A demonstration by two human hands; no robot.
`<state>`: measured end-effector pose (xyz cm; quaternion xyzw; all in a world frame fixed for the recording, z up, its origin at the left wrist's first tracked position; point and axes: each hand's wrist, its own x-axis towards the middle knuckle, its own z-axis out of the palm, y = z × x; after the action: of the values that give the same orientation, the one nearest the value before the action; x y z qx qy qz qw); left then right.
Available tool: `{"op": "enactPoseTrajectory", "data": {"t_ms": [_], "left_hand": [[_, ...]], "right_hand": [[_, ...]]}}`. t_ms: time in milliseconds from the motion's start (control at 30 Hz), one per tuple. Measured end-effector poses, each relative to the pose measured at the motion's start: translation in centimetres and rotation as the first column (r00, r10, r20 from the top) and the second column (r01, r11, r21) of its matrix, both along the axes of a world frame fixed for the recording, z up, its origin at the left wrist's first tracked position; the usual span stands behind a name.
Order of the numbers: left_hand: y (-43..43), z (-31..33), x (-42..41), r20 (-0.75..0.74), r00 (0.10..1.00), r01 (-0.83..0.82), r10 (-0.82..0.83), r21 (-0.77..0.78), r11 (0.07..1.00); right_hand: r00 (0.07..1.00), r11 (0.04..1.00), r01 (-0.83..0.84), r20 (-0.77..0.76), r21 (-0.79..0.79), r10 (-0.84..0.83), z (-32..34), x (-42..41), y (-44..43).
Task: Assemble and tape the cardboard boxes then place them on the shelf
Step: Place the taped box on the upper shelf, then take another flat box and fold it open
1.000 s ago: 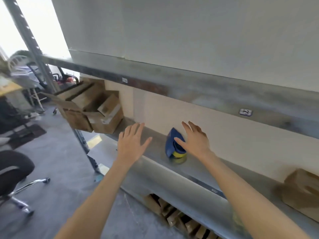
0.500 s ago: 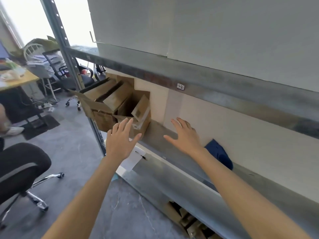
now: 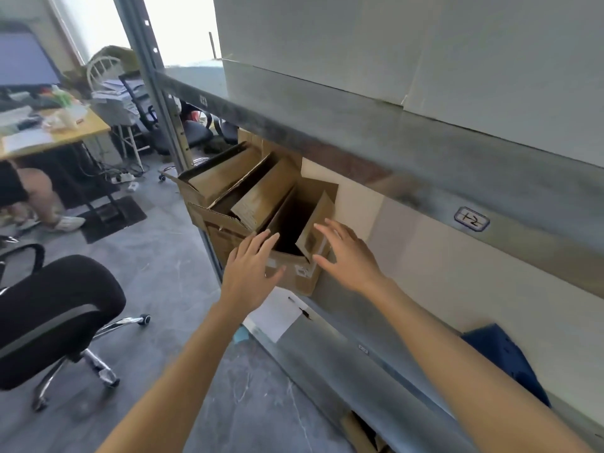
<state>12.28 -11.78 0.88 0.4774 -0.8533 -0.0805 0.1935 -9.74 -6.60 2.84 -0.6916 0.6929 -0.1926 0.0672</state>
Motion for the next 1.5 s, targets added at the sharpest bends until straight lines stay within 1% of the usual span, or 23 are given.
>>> {"op": "enactPoseTrajectory", "data": {"t_ms": [100, 233, 333, 467, 633, 733, 800, 933, 1067, 1167, 1300, 1367, 1500], "left_hand": [[-1.1, -0.9, -0.5, -0.065, 0.997, 0.033, -0.033, 0.011, 0.999], [-1.7, -1.6, -1.0, -0.173, 0.981, 0.076, -0.083, -0.043, 0.996], [-2.1, -2.1, -1.4, -0.267, 0.958, 0.092, -0.105, -0.061, 0.994], [-2.5, -2.6, -1.3, -0.364, 0.922, 0.108, -0.13, -0.08, 0.991], [-3.6, -3.0, -0.5, -0.362, 0.909, 0.198, -0.206, -0.062, 0.978], [-4.3, -3.3, 0.1, -0.382, 0.874, 0.296, -0.301, -0.071, 0.952], [-4.8, -3.7, 0.4, -0.387, 0.841, 0.381, -0.379, -0.075, 0.921], [-5.8, -4.0, 0.7, -0.408, 0.758, 0.53, -0.509, -0.069, 0.845], [-7.1, -3.8, 0.1, -0.417, 0.689, 0.64, -0.593, -0.032, 0.767], [-7.7, -3.2, -1.0, -0.392, 0.664, 0.678, -0.636, -0.042, 0.734], [-8.1, -2.7, -1.6, -0.368, 0.638, 0.702, -0.677, -0.083, 0.707], [-8.2, -2.6, -1.4, -0.382, 0.641, 0.692, -0.666, -0.088, 0.717], [-8.4, -2.3, -0.8, -0.427, 0.643, 0.685, -0.635, -0.049, 0.727]], "right_hand": [[0.999, 1.0, -0.002, 0.037, 0.01, 0.001, -0.3, -0.1, -2.3], [0.997, 0.999, -0.048, 0.062, -0.002, 0.048, -0.5, -0.1, -4.3], [0.996, 0.998, -0.053, 0.075, -0.019, 0.054, -0.6, 0.0, -5.2], [0.997, 0.998, -0.056, 0.044, -0.008, 0.056, -0.9, 0.1, -5.3], [1.0, 1.0, 0.005, 0.03, -0.005, -0.005, -0.4, 0.3, -5.0], [0.999, 0.999, 0.036, 0.004, -0.019, -0.036, 0.0, 0.4, -4.1], [0.998, 0.998, 0.054, -0.014, -0.022, -0.054, 0.1, 0.5, -3.3], [0.992, 0.992, 0.12, -0.041, 0.039, -0.119, 0.4, 0.6, -1.2], [0.969, 0.973, 0.229, -0.088, -0.019, -0.23, 0.8, 0.9, 1.9], [0.946, 0.952, 0.302, -0.11, -0.046, -0.305, 0.7, 1.4, 3.8], [0.927, 0.929, 0.359, -0.078, -0.089, -0.366, 0.4, 2.4, 5.3], [0.924, 0.927, 0.365, -0.088, -0.089, -0.372, 0.2, 2.8, 5.4], [0.922, 0.927, 0.366, -0.098, -0.086, -0.374, -0.3, 3.9, 5.1]]}}
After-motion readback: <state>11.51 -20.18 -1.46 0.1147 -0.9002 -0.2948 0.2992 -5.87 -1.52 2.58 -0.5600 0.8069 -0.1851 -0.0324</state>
